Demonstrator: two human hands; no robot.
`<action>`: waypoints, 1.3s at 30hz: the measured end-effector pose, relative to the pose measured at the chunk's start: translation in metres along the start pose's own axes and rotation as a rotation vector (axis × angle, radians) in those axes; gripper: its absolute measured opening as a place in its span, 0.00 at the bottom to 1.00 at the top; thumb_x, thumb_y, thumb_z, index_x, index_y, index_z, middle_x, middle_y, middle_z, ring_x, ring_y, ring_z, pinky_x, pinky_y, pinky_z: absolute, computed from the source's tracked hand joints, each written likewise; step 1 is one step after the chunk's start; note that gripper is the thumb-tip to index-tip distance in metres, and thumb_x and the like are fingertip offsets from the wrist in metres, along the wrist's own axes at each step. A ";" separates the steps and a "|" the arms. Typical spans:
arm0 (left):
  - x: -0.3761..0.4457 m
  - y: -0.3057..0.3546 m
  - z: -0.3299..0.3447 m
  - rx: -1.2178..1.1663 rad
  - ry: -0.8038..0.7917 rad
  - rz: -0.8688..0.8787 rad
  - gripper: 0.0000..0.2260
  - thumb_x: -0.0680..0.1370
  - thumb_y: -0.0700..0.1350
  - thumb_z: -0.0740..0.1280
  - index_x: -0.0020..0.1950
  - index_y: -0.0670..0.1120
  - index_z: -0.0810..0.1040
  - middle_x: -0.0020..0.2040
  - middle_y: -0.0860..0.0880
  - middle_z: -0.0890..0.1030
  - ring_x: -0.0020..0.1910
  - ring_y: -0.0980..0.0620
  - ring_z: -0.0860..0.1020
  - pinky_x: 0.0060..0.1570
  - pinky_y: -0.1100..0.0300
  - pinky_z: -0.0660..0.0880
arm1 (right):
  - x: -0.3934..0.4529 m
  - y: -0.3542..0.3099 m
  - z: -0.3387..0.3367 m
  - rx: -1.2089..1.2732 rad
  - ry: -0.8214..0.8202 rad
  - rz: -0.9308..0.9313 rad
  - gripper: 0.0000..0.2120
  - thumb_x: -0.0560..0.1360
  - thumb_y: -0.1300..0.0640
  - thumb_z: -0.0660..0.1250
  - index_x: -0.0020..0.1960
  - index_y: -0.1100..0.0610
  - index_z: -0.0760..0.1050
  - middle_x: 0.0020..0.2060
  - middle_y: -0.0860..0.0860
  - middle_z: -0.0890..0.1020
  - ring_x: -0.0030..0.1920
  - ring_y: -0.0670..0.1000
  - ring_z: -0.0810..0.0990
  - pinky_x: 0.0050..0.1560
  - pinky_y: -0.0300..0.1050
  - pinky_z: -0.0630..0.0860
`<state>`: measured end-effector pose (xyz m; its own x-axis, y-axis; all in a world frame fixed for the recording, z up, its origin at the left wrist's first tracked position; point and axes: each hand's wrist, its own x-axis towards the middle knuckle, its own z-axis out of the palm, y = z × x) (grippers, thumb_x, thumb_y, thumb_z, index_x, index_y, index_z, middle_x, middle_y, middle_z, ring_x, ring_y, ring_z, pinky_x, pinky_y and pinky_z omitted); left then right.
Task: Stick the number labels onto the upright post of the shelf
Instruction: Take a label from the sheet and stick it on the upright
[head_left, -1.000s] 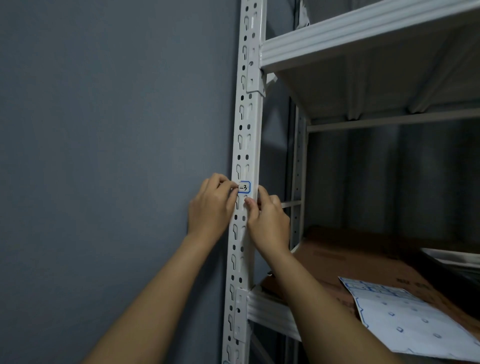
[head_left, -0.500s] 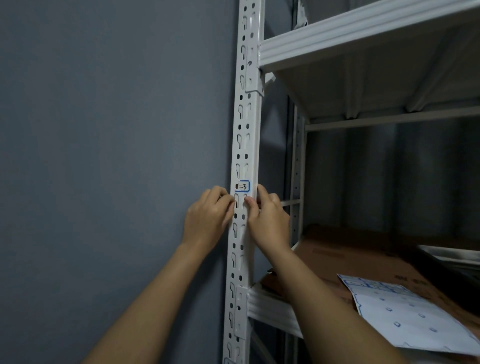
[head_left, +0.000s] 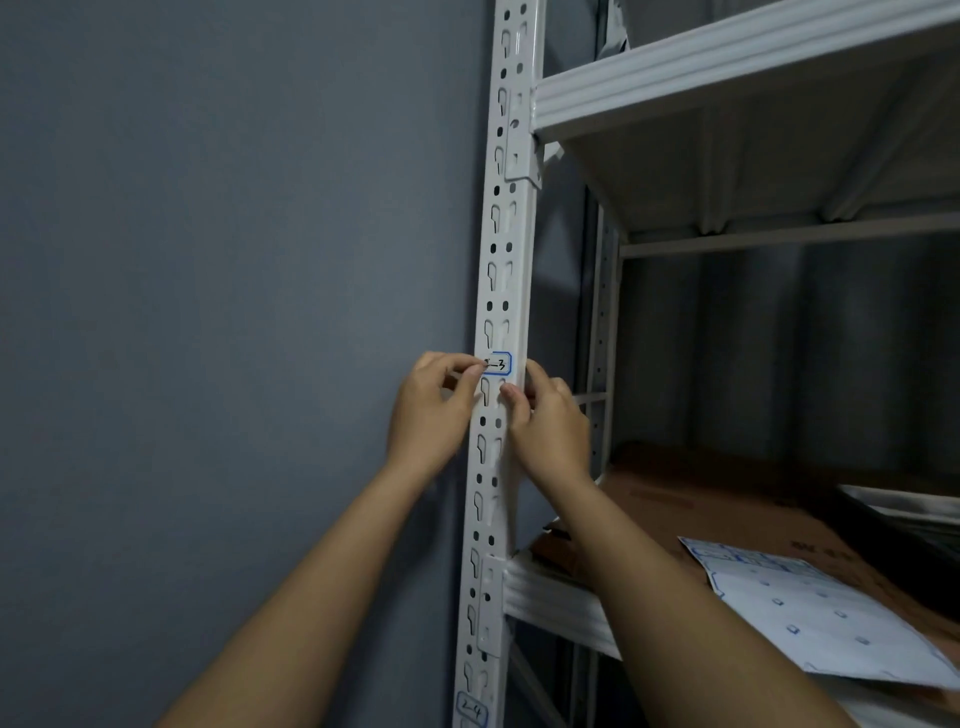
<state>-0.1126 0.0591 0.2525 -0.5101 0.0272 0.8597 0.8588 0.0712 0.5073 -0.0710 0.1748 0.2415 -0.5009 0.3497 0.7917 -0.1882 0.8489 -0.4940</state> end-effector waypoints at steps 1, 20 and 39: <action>-0.003 0.003 -0.002 -0.083 -0.022 -0.069 0.05 0.78 0.42 0.66 0.45 0.50 0.80 0.46 0.53 0.79 0.40 0.62 0.77 0.42 0.67 0.73 | 0.001 0.000 -0.002 0.032 0.005 -0.007 0.14 0.79 0.48 0.61 0.64 0.48 0.74 0.50 0.52 0.79 0.49 0.56 0.79 0.51 0.50 0.76; -0.032 0.039 -0.032 -0.433 -0.104 -0.307 0.06 0.78 0.43 0.65 0.44 0.50 0.78 0.40 0.51 0.80 0.39 0.58 0.77 0.35 0.67 0.74 | -0.030 -0.040 -0.032 0.677 -0.006 -0.061 0.03 0.72 0.60 0.73 0.41 0.53 0.82 0.36 0.47 0.84 0.40 0.46 0.82 0.48 0.54 0.81; -0.042 0.069 -0.027 -0.330 -0.092 -0.301 0.05 0.77 0.46 0.67 0.45 0.48 0.82 0.40 0.52 0.83 0.39 0.59 0.79 0.36 0.67 0.76 | -0.038 -0.025 -0.075 0.142 0.060 -0.556 0.02 0.77 0.61 0.66 0.48 0.57 0.78 0.44 0.45 0.75 0.42 0.45 0.77 0.39 0.39 0.77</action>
<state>-0.0310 0.0357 0.2528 -0.7283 0.1438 0.6700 0.6335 -0.2318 0.7382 0.0163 0.1703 0.2509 -0.2460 -0.1085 0.9632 -0.5231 0.8515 -0.0376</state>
